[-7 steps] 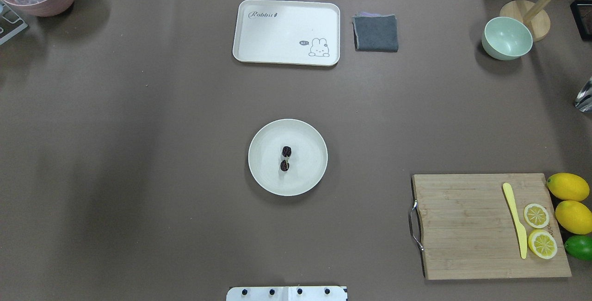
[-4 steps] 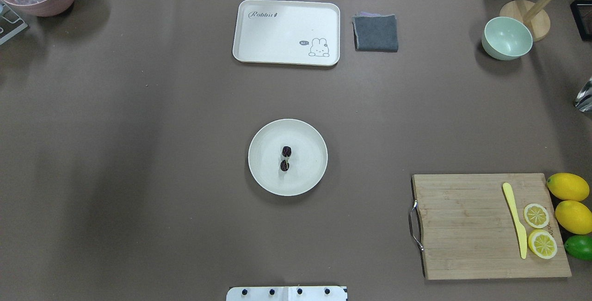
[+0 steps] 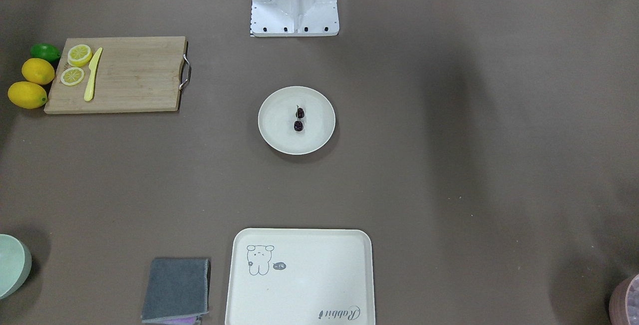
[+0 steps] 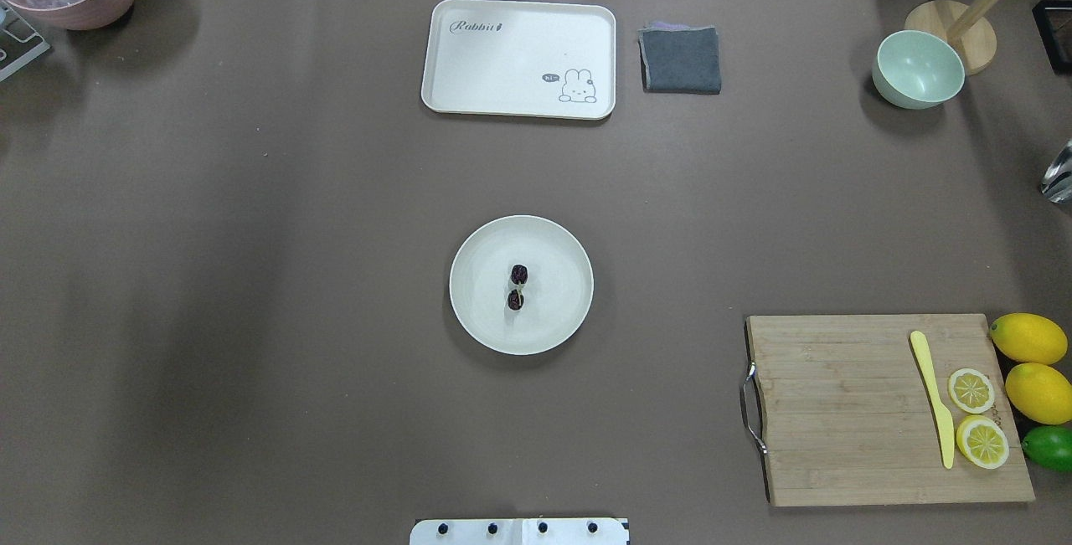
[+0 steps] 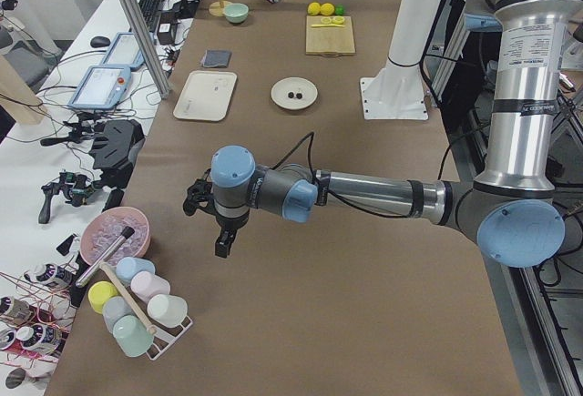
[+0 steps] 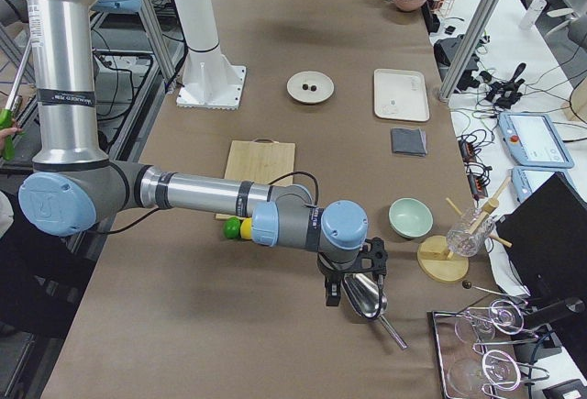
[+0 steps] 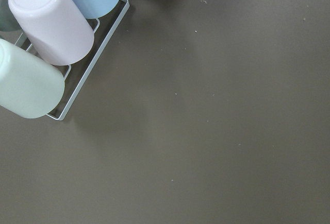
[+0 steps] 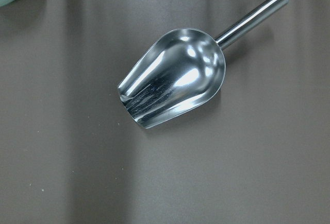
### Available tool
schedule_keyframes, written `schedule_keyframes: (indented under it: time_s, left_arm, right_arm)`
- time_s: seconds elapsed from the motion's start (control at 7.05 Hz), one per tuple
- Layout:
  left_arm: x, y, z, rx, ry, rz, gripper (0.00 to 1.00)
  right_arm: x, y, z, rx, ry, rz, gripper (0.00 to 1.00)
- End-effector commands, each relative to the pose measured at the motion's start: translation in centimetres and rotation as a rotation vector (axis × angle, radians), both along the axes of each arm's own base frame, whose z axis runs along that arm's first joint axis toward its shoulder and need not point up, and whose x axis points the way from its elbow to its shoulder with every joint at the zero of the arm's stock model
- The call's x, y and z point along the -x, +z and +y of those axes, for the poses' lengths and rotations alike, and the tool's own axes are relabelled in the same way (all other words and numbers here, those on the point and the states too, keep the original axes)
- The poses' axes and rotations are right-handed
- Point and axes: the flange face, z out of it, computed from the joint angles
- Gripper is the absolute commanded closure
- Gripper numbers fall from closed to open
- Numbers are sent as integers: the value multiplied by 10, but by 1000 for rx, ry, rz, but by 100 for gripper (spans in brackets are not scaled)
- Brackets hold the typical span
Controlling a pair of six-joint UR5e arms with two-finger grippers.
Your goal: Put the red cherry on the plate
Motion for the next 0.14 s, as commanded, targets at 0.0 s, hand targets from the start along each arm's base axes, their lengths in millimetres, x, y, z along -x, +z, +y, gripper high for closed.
schedule_keyframes:
  time_s: [0.0]
  left_arm:
    - [0,0,0,0,0,0,2]
  right_arm:
    - [0,0,0,0,2,0,0]
